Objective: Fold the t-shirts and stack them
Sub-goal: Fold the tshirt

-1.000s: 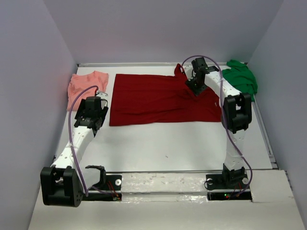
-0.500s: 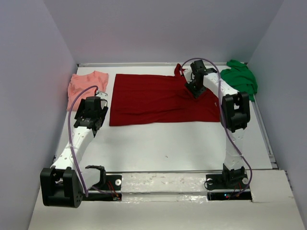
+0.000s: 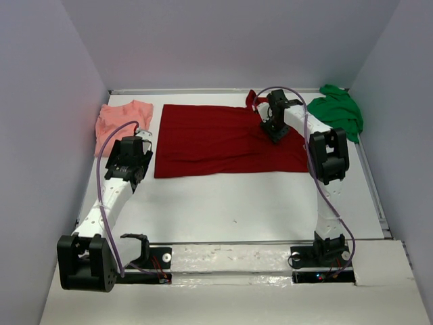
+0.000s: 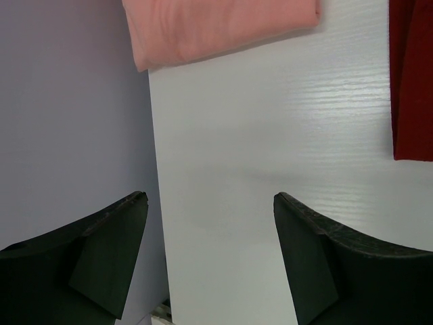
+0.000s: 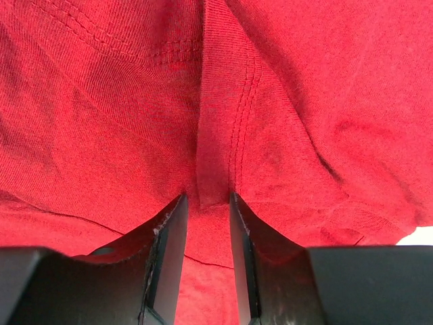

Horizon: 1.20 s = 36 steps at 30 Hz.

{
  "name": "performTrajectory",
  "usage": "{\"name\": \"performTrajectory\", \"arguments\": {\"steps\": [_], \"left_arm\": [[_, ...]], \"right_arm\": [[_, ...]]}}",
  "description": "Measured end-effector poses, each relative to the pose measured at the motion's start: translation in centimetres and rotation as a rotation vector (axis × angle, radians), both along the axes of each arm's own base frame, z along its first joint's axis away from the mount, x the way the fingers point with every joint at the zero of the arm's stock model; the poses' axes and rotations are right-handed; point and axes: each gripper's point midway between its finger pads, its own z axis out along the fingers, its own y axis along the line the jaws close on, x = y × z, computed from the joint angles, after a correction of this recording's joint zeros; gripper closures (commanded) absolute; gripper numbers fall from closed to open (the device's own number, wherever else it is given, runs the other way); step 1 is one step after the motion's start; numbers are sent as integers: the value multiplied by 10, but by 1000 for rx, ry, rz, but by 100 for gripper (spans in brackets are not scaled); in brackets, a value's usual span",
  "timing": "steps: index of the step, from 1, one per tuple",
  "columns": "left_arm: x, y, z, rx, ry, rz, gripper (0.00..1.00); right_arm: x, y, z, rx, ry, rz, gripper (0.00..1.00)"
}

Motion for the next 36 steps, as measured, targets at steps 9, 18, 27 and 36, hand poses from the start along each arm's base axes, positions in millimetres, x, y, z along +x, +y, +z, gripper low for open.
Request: {"name": "performTrajectory", "arguments": {"steps": [9, 18, 27, 36], "left_arm": [[0, 0, -3, 1, 10, 0, 12], [0, 0, -3, 1, 10, 1, 12], [0, 0, -3, 1, 10, 0, 12], [0, 0, -3, 1, 10, 0, 12]], "right_arm": [[0, 1, -1, 5, 2, -3, 95], [0, 1, -1, 5, 2, -4, 100], [2, 0, 1, -1, -6, -7, 100], [20, -2, 23, -17, -78, -13, 100]]}}
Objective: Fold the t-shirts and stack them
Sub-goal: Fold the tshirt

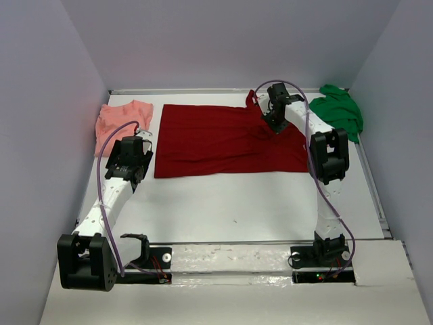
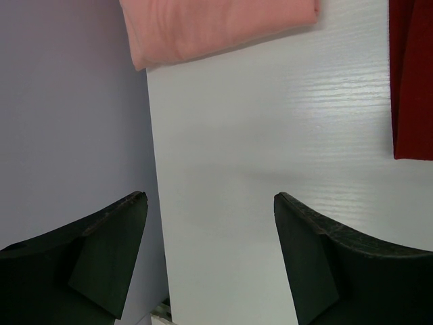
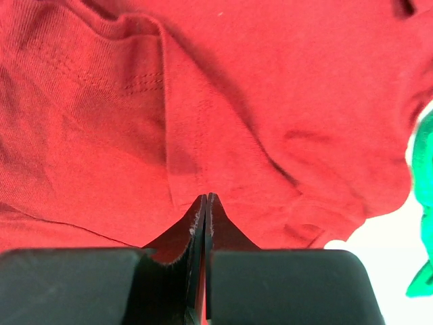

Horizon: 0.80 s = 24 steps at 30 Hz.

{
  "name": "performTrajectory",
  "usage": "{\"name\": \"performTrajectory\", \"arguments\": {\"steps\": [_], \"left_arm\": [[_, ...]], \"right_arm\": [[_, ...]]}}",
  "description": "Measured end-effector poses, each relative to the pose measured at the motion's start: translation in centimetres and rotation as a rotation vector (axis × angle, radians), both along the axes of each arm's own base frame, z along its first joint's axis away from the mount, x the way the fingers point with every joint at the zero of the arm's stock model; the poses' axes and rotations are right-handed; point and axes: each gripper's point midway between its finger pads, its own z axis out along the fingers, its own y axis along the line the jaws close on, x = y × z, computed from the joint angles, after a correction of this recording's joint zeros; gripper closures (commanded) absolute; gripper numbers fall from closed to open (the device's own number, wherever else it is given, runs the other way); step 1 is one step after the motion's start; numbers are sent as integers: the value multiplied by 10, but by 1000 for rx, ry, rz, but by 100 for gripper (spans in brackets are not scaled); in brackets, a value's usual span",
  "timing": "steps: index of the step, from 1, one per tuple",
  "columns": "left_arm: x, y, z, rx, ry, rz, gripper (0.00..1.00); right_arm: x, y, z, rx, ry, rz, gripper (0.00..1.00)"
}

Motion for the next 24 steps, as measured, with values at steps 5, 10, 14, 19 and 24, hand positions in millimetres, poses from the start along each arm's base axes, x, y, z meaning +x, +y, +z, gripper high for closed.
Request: {"name": "performTrajectory", "arguments": {"steps": [5, 10, 14, 19, 24], "left_arm": [[0, 0, 0, 0, 0, 0, 12], [0, 0, 0, 0, 0, 0, 12], [0, 0, 0, 0, 0, 0, 12], [0, 0, 0, 0, 0, 0, 12], [0, 0, 0, 0, 1, 0, 12]], "right_arm": [[6, -2, 7, -11, -24, -3, 94], [6, -3, 8, -19, -25, 0, 58], [4, -4, 5, -23, -18, 4, 57], [-3, -5, -4, -30, 10, 4, 64], [-6, -6, -8, -32, 23, 4, 65]]}}
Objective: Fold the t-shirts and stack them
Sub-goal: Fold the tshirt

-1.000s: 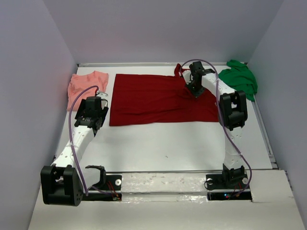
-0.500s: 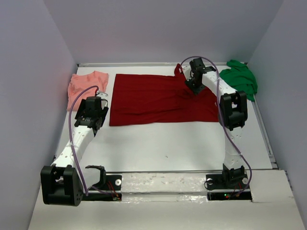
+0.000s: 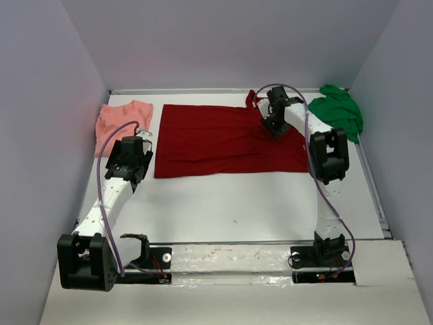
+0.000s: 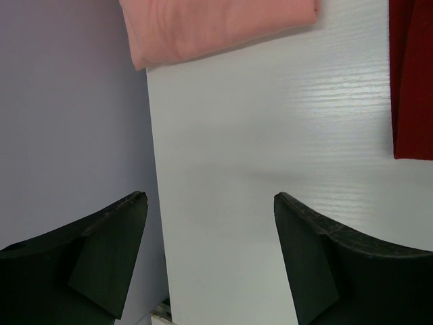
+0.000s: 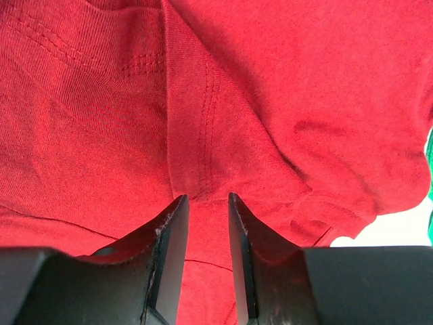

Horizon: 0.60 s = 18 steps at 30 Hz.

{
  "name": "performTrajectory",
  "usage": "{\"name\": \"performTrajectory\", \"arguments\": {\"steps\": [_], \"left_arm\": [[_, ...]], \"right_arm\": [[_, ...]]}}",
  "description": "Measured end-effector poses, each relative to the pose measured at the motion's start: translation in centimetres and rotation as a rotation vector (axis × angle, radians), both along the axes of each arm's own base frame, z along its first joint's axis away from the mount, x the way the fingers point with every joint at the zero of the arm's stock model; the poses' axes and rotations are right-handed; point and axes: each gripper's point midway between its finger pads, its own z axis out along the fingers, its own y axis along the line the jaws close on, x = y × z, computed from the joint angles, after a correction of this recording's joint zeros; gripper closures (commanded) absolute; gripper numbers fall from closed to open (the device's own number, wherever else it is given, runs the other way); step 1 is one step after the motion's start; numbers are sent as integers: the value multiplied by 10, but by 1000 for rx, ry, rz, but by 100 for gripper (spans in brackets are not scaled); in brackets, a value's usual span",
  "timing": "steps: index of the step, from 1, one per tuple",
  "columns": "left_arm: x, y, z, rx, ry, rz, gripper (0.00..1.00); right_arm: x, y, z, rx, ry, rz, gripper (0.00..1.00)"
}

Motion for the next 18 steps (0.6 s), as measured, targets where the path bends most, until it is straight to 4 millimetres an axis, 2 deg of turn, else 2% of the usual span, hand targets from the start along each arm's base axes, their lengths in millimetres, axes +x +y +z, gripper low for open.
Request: {"name": "performTrajectory", "arguments": {"steps": [11, 18], "left_arm": [[0, 0, -2, 1, 8, 0, 12], [0, 0, -4, 1, 13, -1, 12]], "right_arm": [[-14, 0, -16, 5, 52, 2, 64], [-16, 0, -20, 10, 58, -1, 63]]}}
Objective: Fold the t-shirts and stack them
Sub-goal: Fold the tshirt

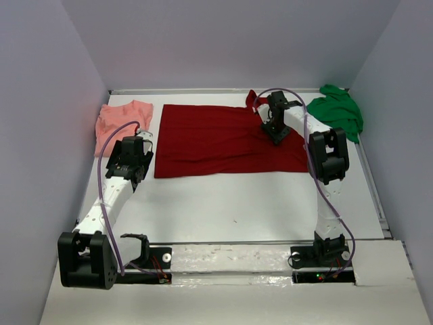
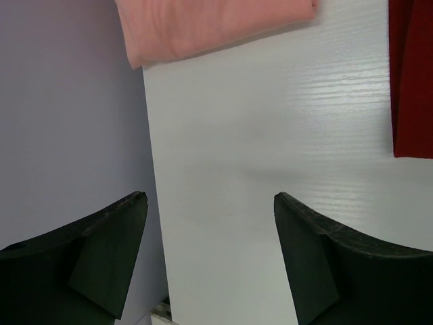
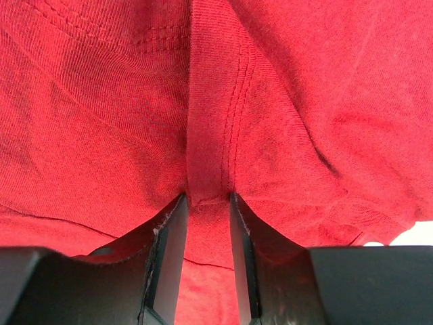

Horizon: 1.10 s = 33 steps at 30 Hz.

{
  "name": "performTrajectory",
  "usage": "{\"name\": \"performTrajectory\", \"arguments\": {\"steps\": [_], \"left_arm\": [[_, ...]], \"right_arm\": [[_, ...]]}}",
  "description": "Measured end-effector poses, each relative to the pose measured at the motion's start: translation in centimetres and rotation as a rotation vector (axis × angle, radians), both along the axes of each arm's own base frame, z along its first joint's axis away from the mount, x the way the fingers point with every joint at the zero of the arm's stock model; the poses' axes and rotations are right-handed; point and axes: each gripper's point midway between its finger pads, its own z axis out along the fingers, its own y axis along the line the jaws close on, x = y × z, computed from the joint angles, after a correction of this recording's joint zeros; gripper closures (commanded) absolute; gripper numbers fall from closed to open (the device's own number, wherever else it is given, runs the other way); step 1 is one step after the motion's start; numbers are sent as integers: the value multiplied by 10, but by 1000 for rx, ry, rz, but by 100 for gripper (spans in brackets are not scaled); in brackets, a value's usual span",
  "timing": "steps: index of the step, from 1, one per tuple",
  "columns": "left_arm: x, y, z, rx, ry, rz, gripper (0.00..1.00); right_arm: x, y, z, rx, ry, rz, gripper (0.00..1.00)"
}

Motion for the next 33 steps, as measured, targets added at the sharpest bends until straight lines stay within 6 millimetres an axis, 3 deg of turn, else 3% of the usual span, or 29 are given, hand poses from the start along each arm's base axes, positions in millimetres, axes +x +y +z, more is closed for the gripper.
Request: {"name": "performTrajectory", "arguments": {"steps": [3, 12, 17, 21, 33], "left_arm": [[0, 0, 0, 0, 2, 0, 12], [0, 0, 0, 0, 3, 0, 12], [0, 0, 0, 0, 3, 0, 12], [-1, 0, 0, 0, 3, 0, 12], [-1, 0, -1, 0, 4, 0, 12]], "right_arm": [[1, 0, 0, 2, -6, -1, 63], [4, -1, 1, 4, -16, -7, 75], [5, -2, 1, 4, -18, -9, 85], [5, -2, 1, 4, -18, -10, 100], [7, -5, 3, -11, -28, -15, 100]]}}
